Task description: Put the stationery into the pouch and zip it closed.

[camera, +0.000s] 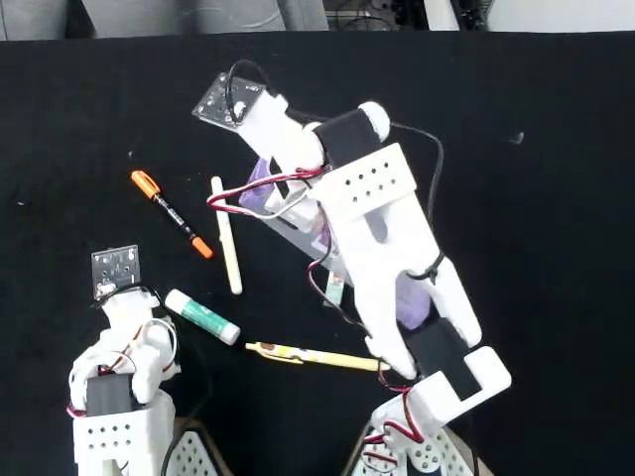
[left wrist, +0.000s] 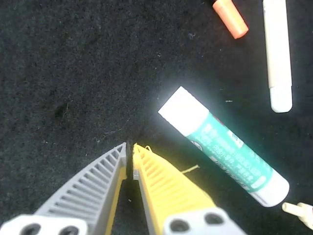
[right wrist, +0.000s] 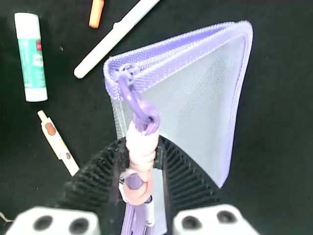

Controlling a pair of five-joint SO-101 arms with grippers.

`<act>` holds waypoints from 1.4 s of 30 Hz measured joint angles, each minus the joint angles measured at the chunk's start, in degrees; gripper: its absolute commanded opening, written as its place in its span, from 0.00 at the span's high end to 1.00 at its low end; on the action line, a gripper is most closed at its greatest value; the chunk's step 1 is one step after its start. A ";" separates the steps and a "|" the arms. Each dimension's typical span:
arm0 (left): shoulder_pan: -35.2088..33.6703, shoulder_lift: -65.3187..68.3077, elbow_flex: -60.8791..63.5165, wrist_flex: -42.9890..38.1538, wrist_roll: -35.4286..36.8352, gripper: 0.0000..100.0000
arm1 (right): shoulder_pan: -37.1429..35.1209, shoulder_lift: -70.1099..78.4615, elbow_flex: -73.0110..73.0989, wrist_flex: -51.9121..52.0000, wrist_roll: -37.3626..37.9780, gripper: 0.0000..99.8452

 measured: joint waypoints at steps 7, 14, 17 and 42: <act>0.00 0.00 0.00 0.00 0.00 0.97 | 0.00 0.00 0.09 0.00 0.00 0.99; 0.00 0.00 0.00 0.00 0.00 0.97 | 0.00 0.00 -6.59 0.00 0.70 0.99; 0.00 0.00 0.00 0.00 0.00 0.97 | 0.00 0.00 -8.62 0.00 2.46 0.99; 0.00 0.00 0.00 0.00 0.00 0.97 | 3.52 0.00 -24.35 -7.21 3.16 0.99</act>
